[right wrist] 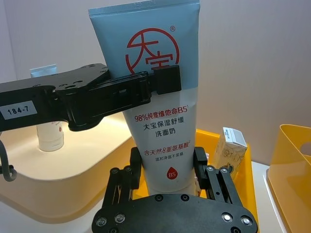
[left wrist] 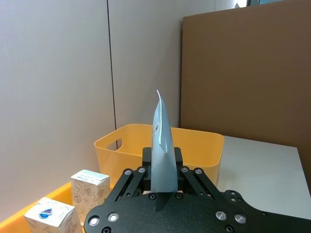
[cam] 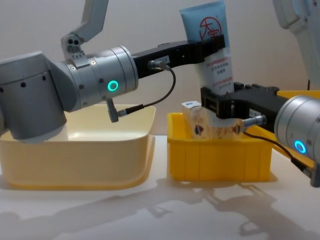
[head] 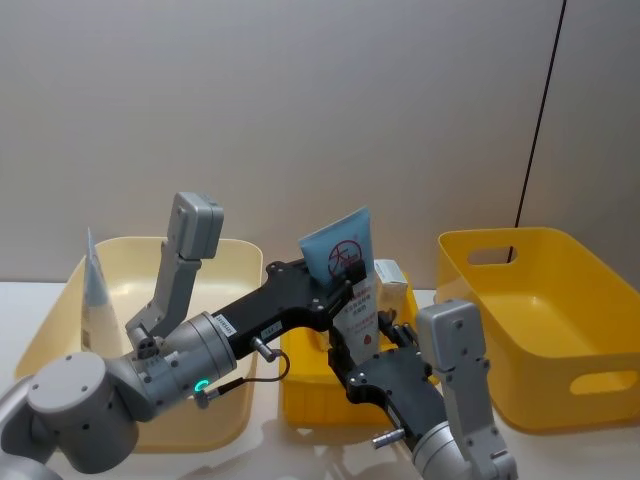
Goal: Bimanual collaborative sorting of washing and personal care products
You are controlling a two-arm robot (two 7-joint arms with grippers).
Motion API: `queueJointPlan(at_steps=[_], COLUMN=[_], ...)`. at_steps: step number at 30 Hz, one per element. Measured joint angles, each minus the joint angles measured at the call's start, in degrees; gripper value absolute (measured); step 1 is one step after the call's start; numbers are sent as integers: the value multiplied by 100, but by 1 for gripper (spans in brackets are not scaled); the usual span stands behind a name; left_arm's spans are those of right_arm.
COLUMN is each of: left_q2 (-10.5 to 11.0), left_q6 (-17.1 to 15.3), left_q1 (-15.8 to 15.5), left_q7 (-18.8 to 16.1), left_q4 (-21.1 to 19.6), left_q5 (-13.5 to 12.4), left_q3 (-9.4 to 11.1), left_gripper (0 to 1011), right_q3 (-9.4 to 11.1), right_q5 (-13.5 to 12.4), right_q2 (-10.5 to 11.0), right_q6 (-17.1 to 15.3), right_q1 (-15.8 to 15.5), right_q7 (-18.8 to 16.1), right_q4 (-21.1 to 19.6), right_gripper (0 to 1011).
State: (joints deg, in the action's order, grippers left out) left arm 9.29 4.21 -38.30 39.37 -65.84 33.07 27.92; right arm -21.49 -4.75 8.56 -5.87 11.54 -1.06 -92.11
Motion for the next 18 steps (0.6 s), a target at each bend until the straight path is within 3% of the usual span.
queueJointPlan(at_steps=[10, 18], left_q2=[3, 8], left_q6=[0, 0], left_q1=[0, 0], left_q7=[0, -1], left_q4=[0, -1], left_q5=[1, 2], left_q3=[-1, -4], left_gripper=[246, 502], right_q3=[14, 55], right_q5=[-8, -1], right_q2=[3, -10], right_q6=[-8, -18], right_q1=[-8, -13], right_q7=[-15, -14], right_q4=[-8, 0], right_gripper=[592, 532])
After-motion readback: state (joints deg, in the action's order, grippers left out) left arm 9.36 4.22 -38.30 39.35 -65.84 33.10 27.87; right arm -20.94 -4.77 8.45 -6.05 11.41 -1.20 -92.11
